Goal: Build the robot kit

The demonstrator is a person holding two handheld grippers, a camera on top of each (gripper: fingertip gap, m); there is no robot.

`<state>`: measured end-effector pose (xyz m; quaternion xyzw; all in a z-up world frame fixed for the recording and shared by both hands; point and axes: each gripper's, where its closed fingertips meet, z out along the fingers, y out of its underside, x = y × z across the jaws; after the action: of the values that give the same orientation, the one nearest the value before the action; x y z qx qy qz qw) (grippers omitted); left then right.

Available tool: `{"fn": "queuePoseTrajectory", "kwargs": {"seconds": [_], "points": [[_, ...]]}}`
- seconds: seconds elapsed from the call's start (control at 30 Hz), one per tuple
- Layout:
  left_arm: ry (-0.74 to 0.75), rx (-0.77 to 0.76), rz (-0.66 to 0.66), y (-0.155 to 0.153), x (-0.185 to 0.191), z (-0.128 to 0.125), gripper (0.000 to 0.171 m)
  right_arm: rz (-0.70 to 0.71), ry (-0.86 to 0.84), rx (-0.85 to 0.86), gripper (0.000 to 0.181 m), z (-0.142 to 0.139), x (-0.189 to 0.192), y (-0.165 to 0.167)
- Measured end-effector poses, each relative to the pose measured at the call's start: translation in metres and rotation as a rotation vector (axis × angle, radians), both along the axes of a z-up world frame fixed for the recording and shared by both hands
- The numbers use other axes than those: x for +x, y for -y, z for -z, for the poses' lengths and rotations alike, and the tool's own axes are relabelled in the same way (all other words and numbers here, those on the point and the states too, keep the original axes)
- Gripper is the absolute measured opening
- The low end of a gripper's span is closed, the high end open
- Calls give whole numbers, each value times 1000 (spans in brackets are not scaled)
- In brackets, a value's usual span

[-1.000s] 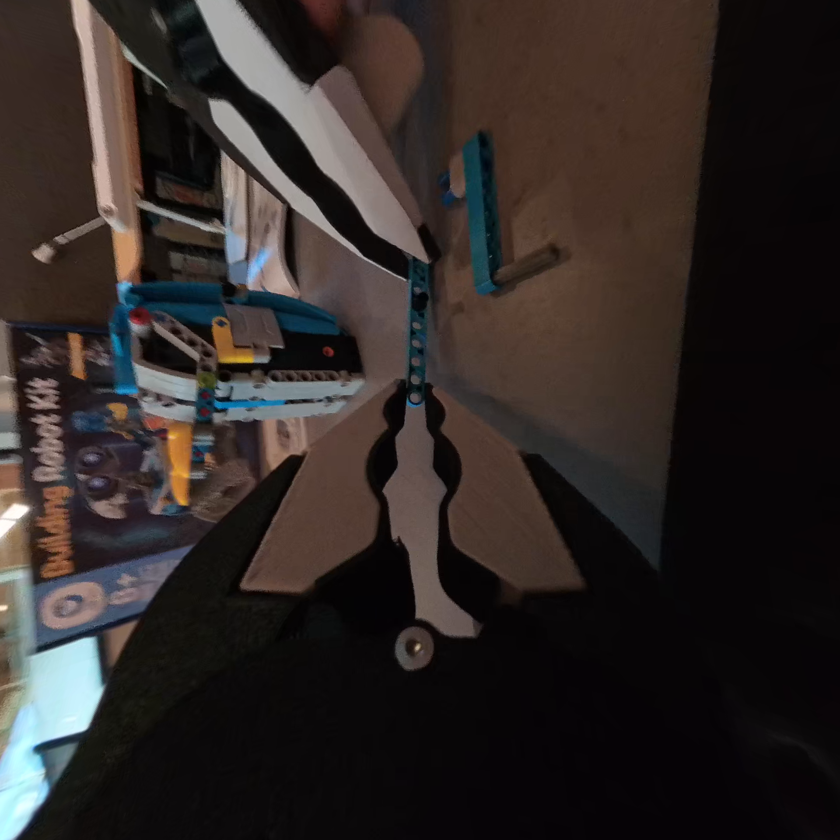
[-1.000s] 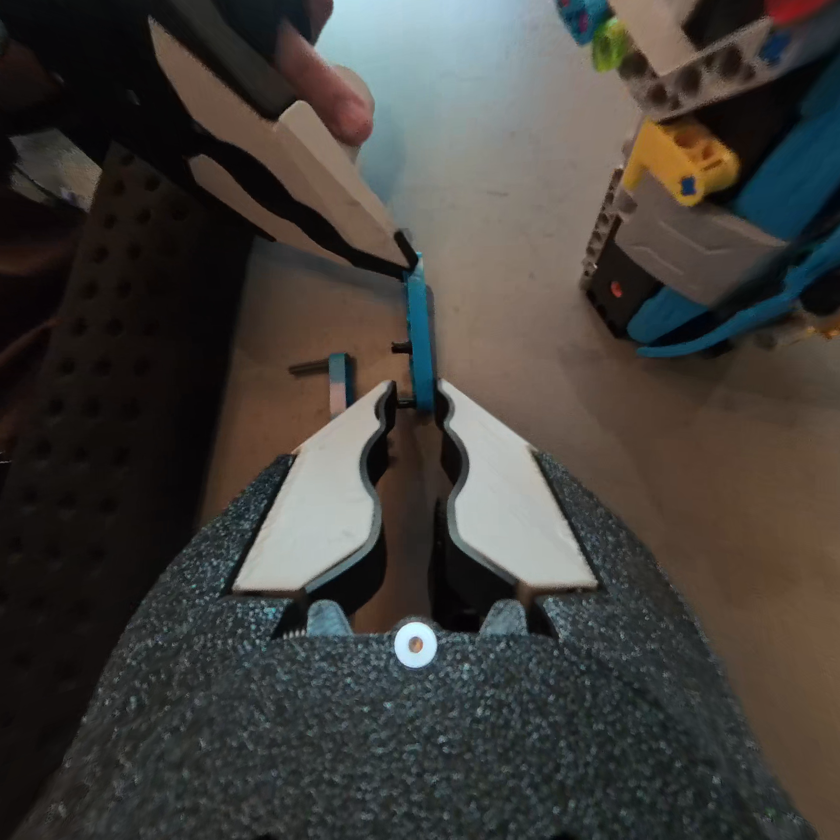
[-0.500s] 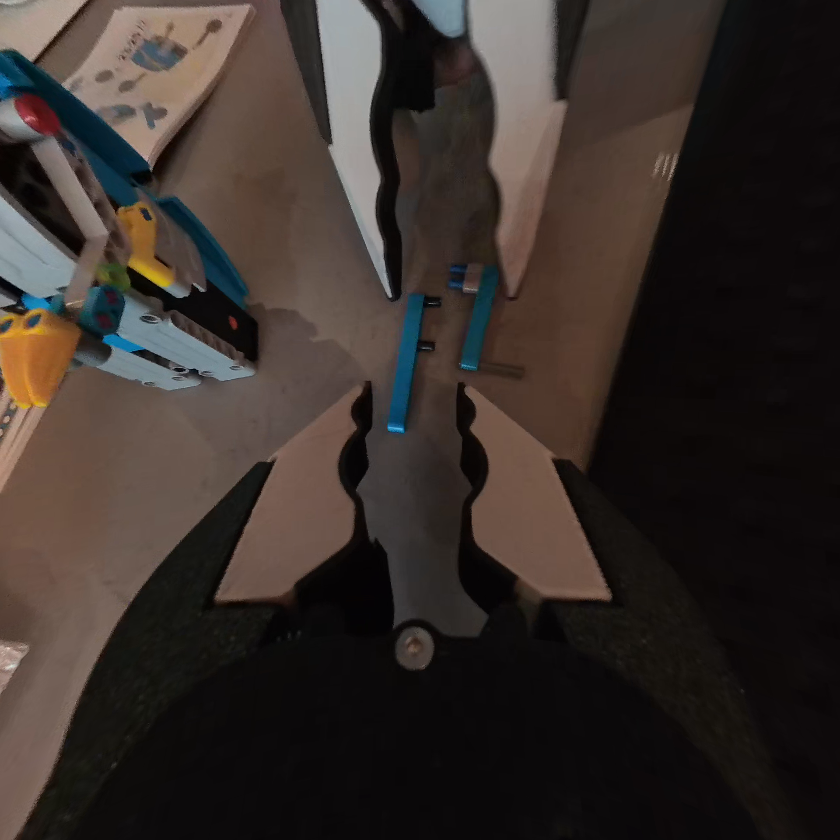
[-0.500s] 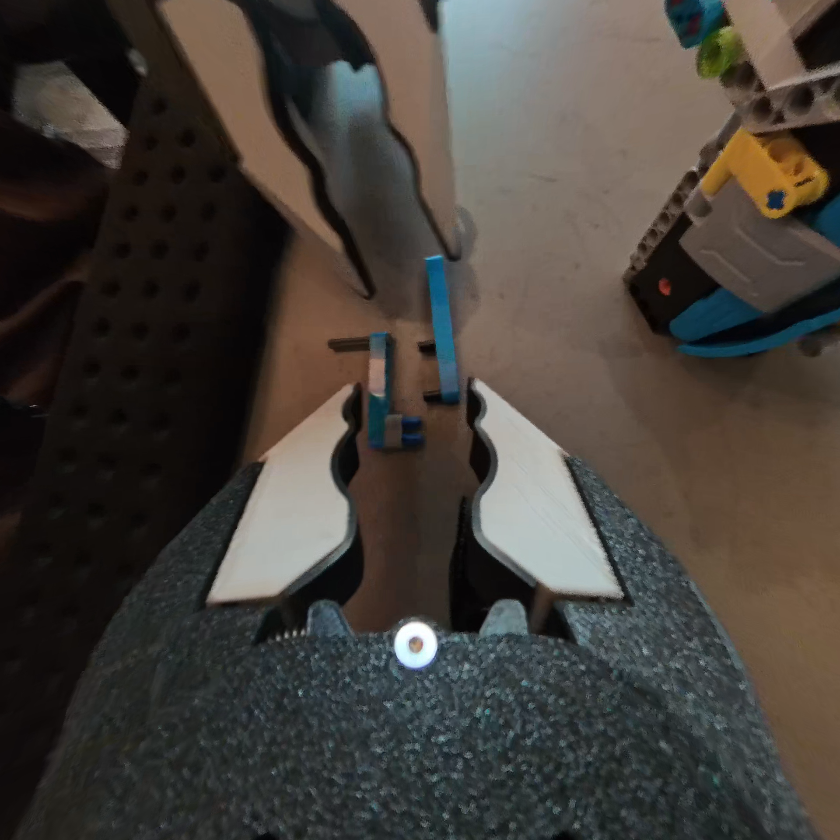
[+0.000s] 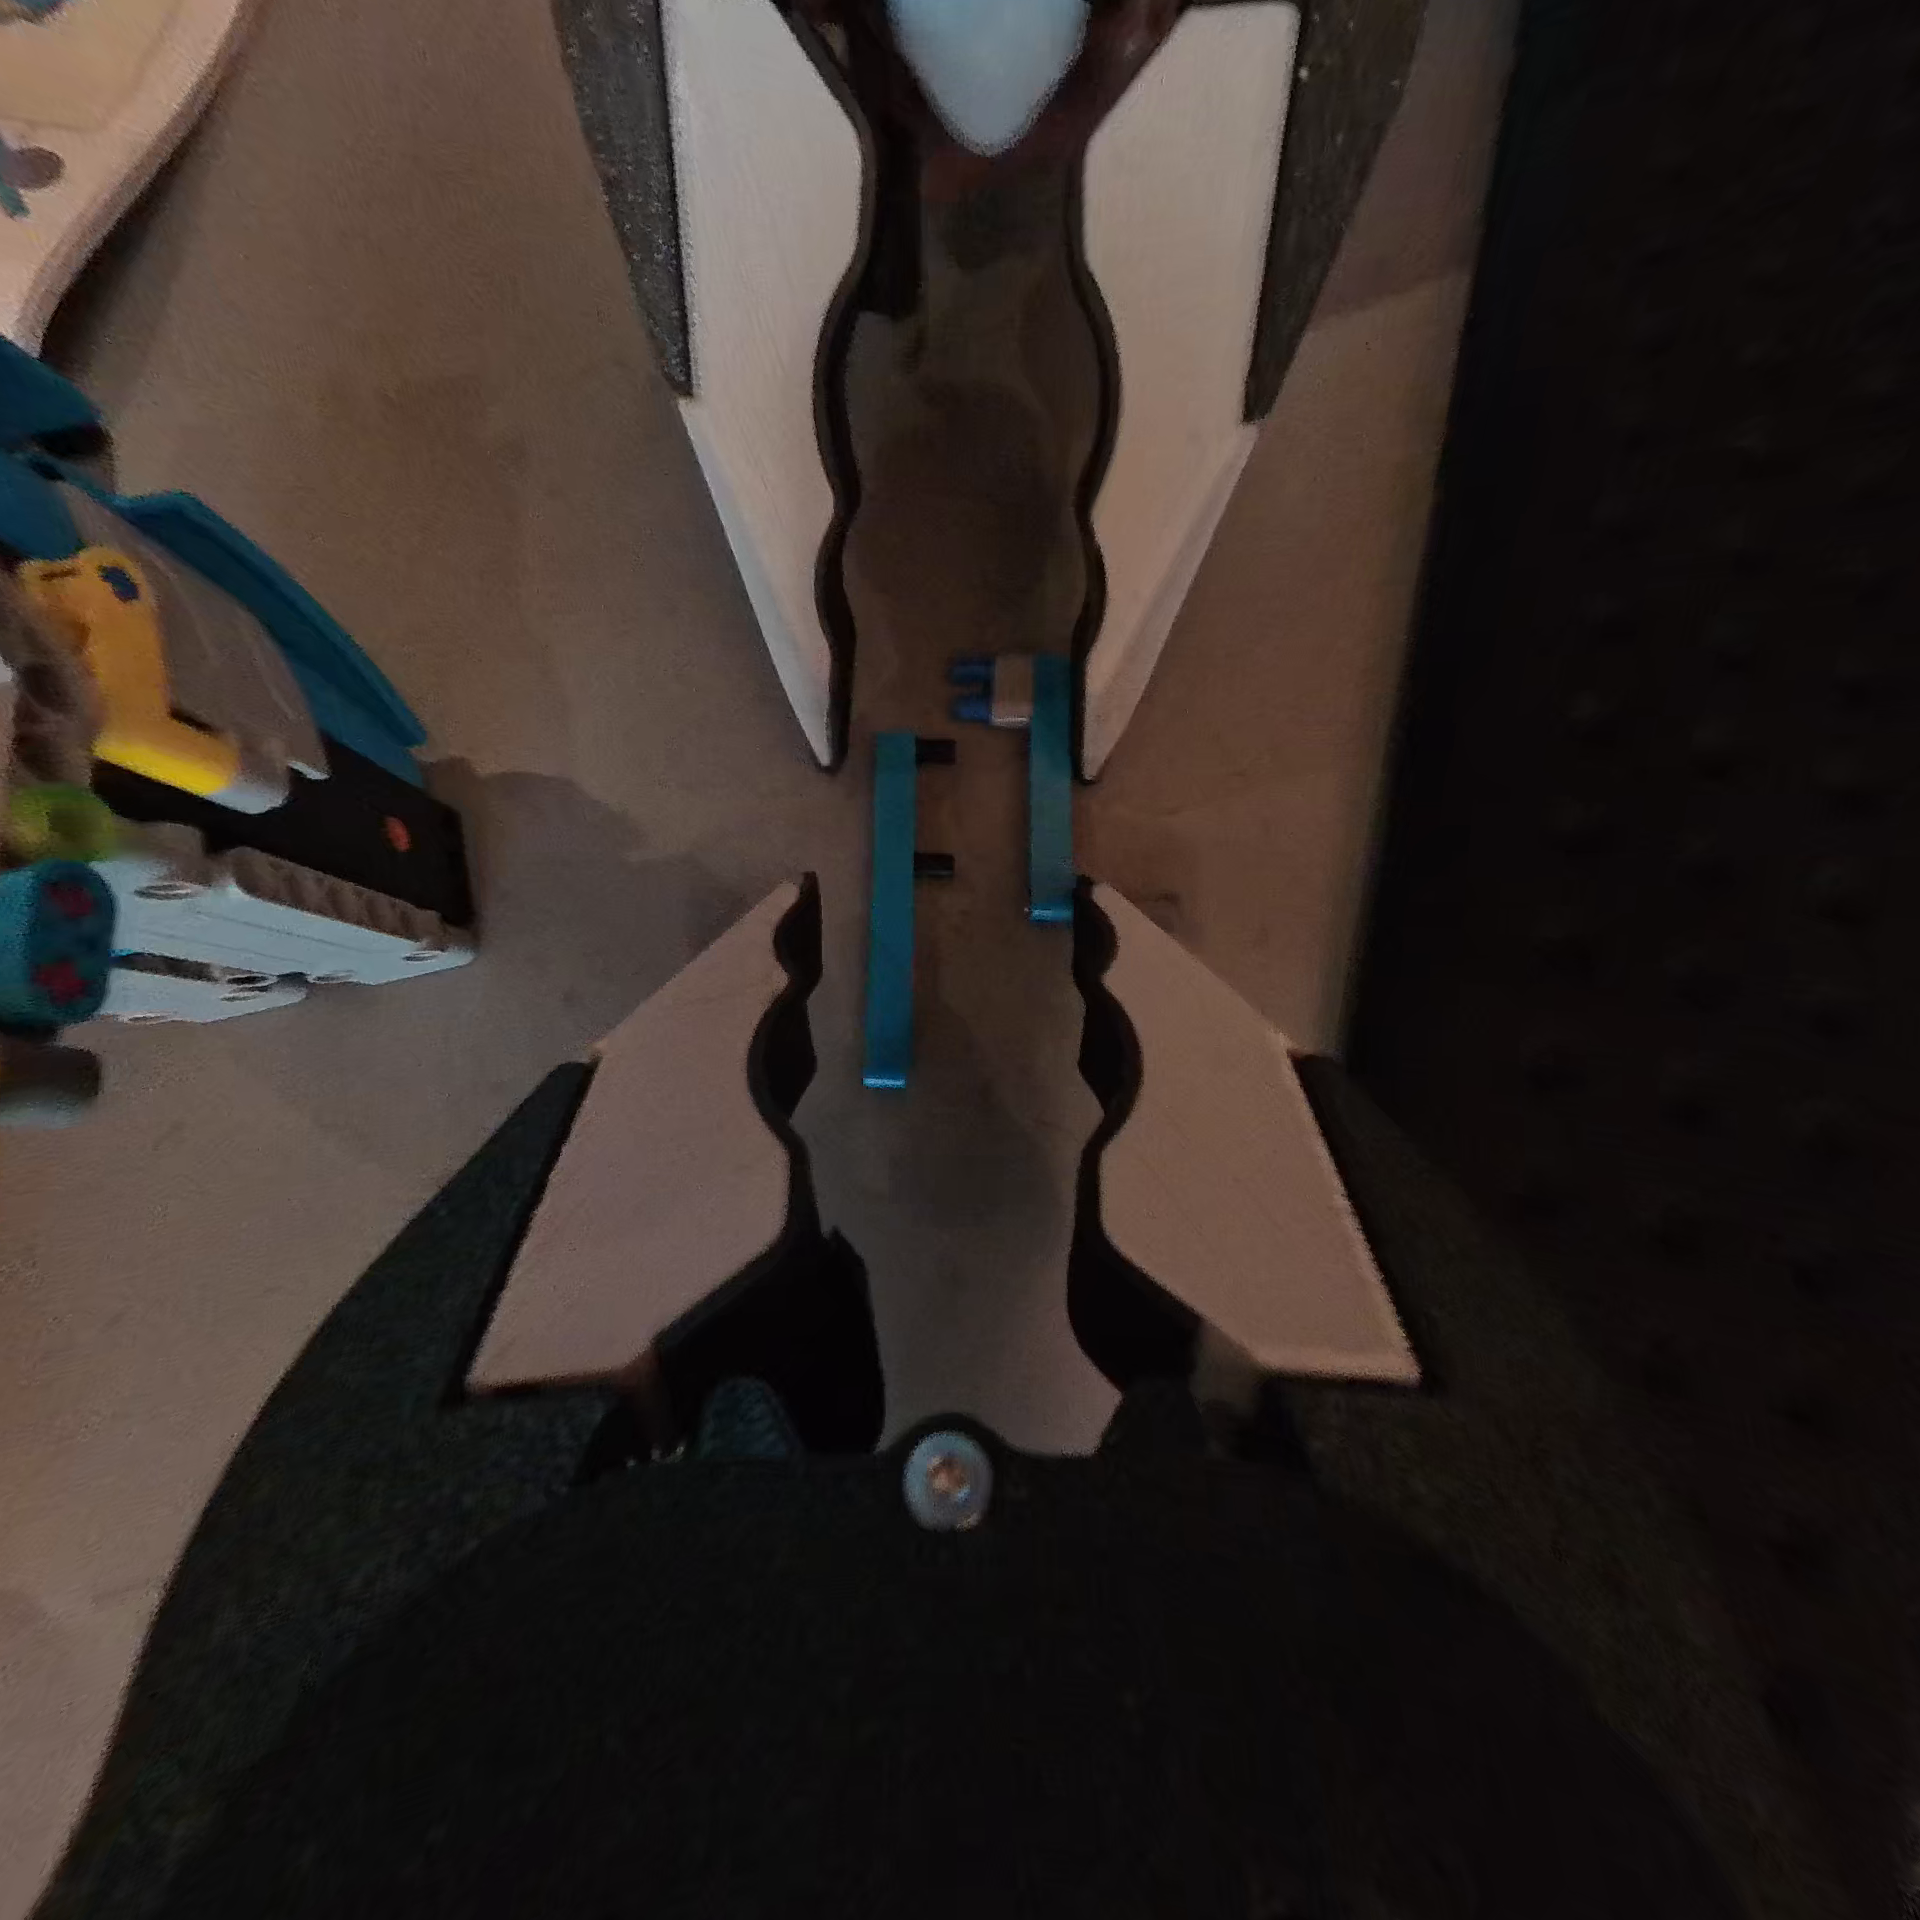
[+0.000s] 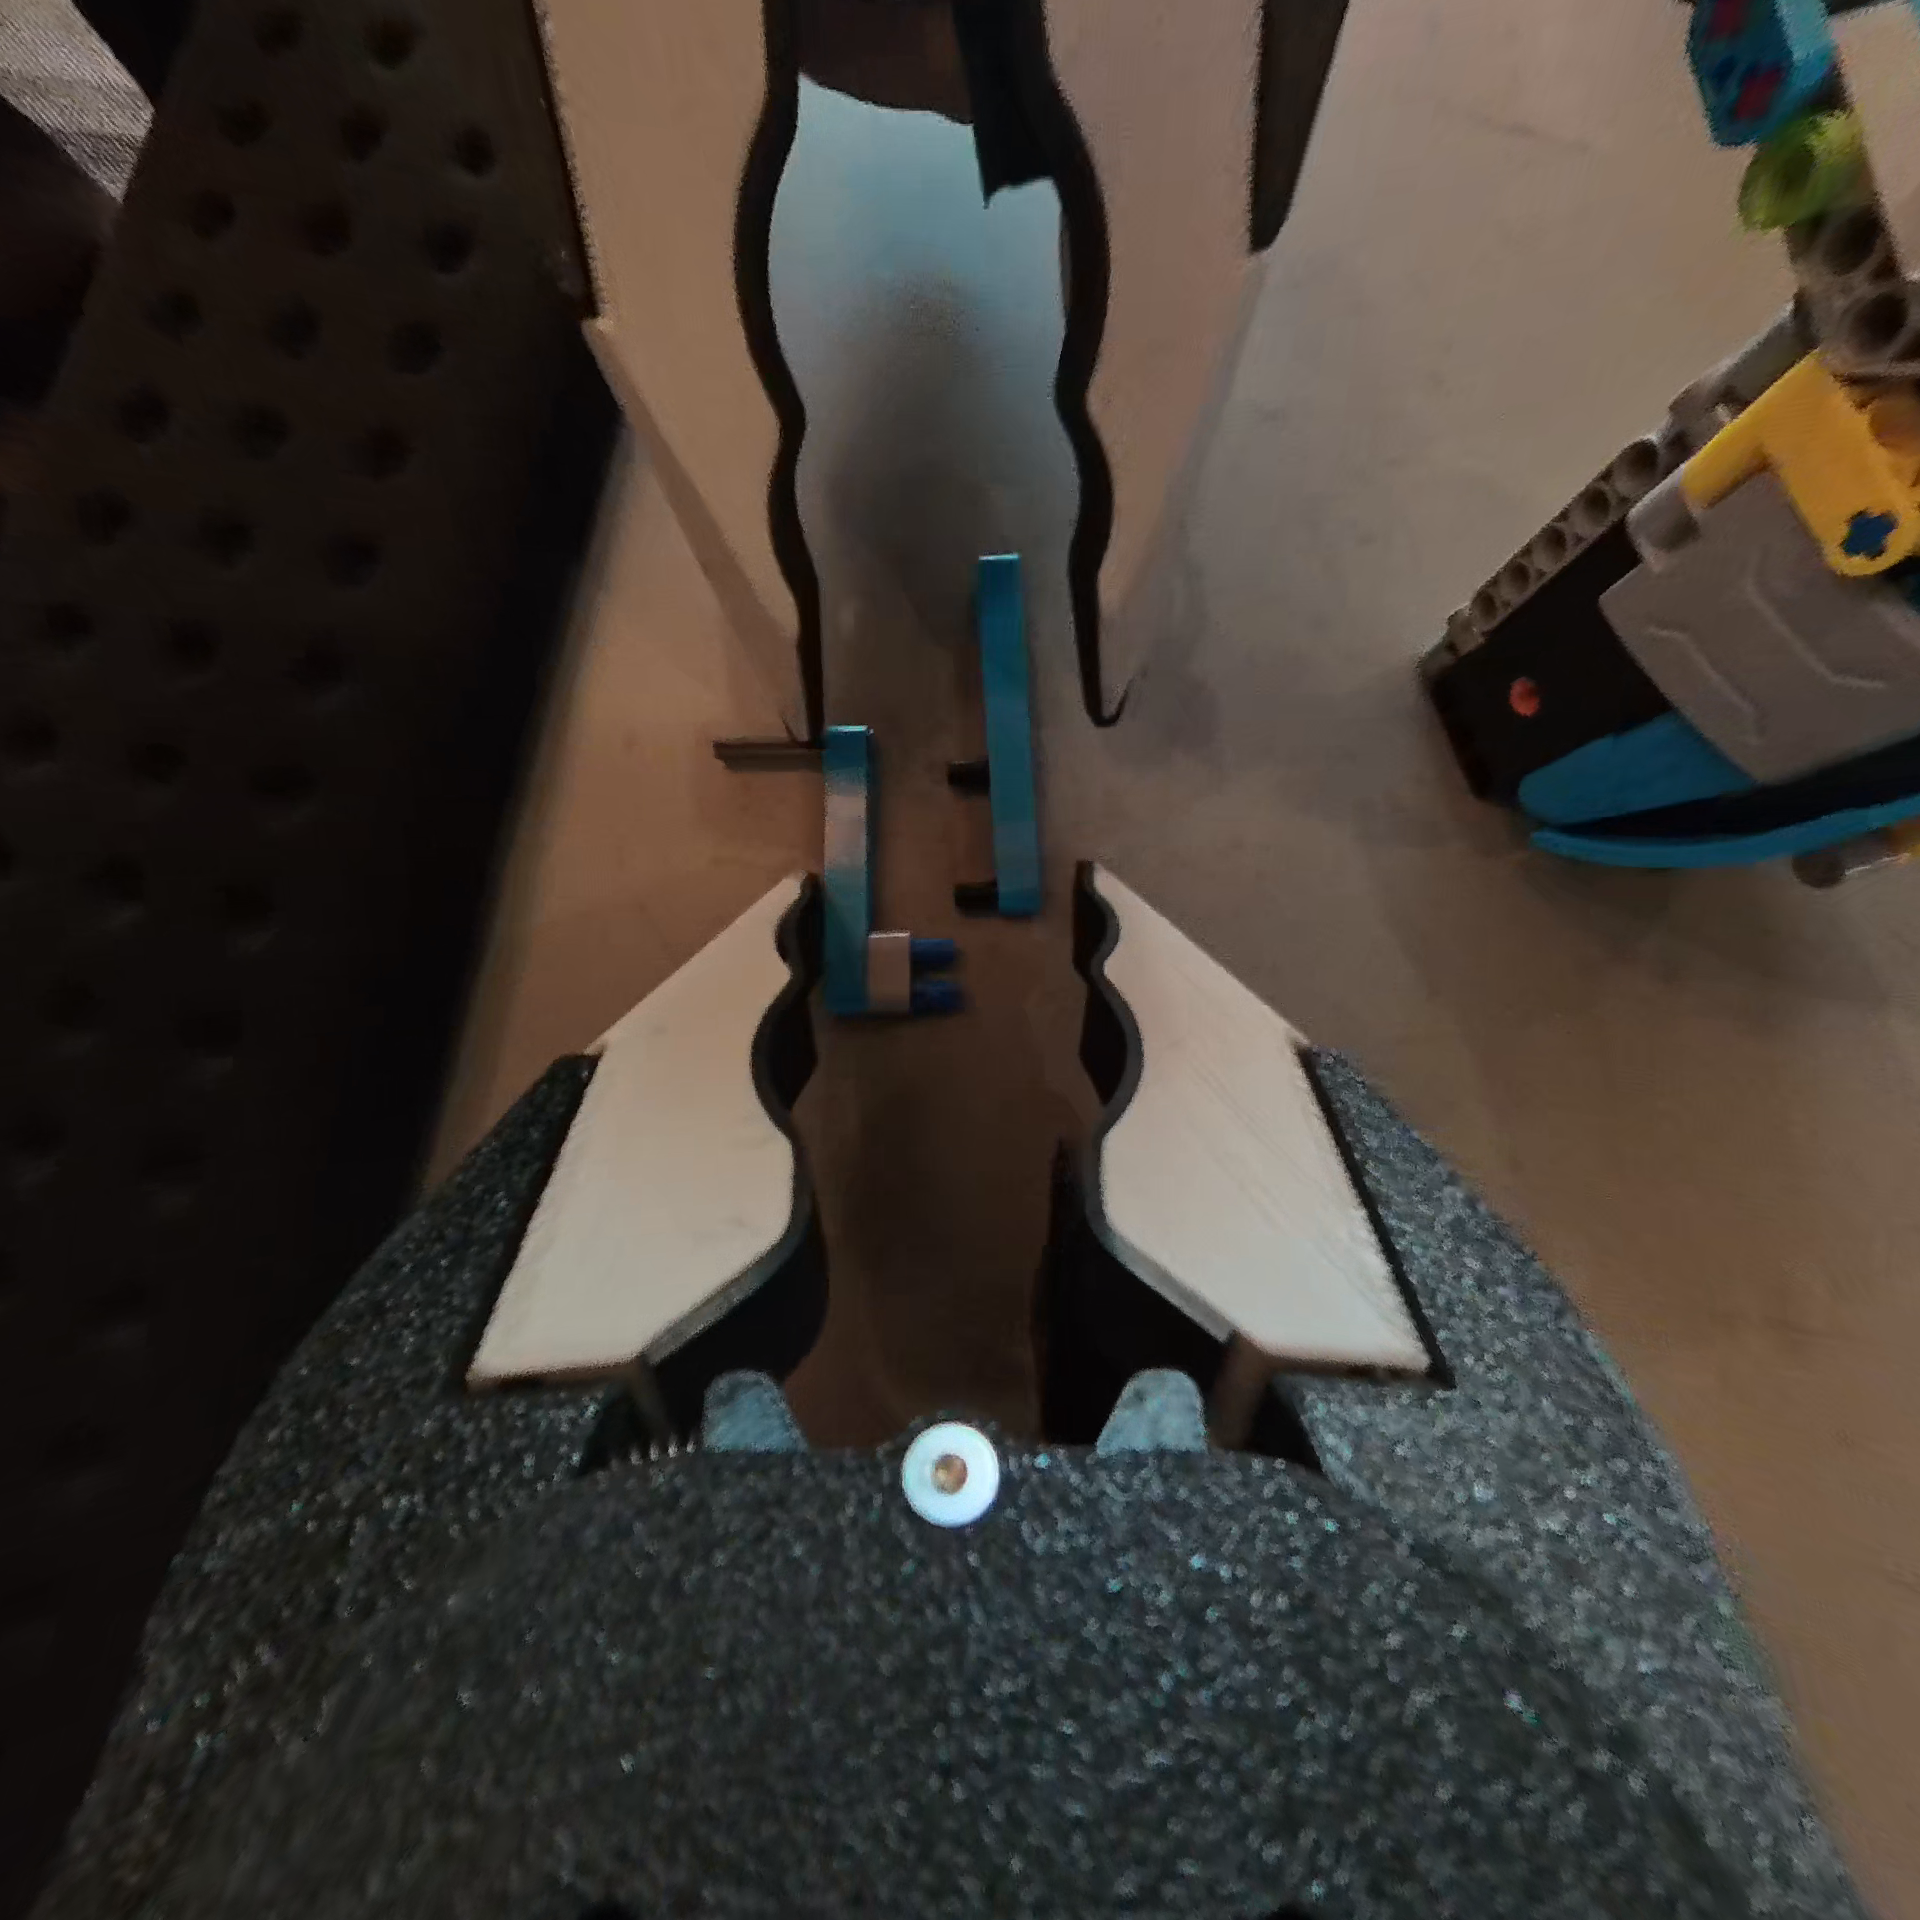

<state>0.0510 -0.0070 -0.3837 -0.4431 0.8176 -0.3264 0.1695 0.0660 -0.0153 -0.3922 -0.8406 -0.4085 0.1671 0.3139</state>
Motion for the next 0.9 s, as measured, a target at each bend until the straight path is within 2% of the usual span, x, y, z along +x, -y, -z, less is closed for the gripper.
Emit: {"fn": "queuePoseTrajectory", "kwargs": {"seconds": [0.2,0.4,0.57,0.7,0.8,0.9], "points": [[0,2,13,6,0,2,41,-6,-31,13,39,-1,3,-4],[5,-13,-12,7,-3,-3,38,-3,-18,16,39,-1,6,-1],[9,-68,-61,2,-3,-6,39,5,-42,39,39,-14,10,0],[-28,-177,-69,5,-2,-7,39,25,-41,86,54,-15,3,-10],[-26,-173,-101,-5,-3,-7,38,2,-16,108,61,-12,-10,-11],[-8,-195,-134,-13,-4,-12,28,-29,3,110,66,-10,-16,-8]]}}
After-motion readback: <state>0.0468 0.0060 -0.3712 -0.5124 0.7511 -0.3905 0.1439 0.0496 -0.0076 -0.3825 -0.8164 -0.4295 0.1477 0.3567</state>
